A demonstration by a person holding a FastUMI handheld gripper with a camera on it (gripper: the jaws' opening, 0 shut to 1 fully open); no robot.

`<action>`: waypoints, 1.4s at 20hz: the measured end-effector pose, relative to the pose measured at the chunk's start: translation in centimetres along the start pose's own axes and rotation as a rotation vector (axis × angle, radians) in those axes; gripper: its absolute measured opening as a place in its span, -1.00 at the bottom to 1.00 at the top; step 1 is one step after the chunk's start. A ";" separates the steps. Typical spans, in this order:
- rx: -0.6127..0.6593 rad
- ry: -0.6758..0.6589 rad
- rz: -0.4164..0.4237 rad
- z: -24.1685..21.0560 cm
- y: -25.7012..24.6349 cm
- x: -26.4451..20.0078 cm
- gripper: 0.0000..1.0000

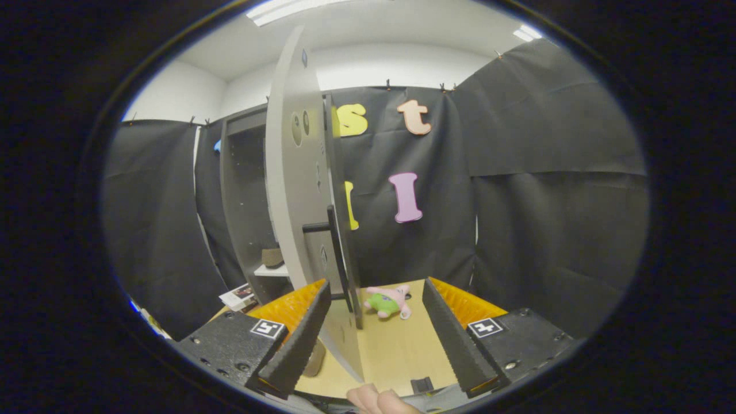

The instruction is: Open the shoe cabinet door, grab the shoes and put them into the shoe cabinet, then close the shoe cabinet door.

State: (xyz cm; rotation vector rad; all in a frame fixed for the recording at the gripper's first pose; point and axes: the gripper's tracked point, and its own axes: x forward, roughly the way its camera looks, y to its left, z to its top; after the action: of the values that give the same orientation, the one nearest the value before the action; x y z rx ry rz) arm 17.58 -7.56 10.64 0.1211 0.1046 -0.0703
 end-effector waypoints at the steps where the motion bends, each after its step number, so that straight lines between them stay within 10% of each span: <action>1: 0.004 -0.008 -0.002 0.0 0.2 -0.7 1.00; 28: -0.207 -0.015 0.168 -19.7 23.3 6.8 1.00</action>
State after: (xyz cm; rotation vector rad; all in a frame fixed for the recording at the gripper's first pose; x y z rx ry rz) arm 24.18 17.51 -6.87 -0.0779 0.0855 0.1074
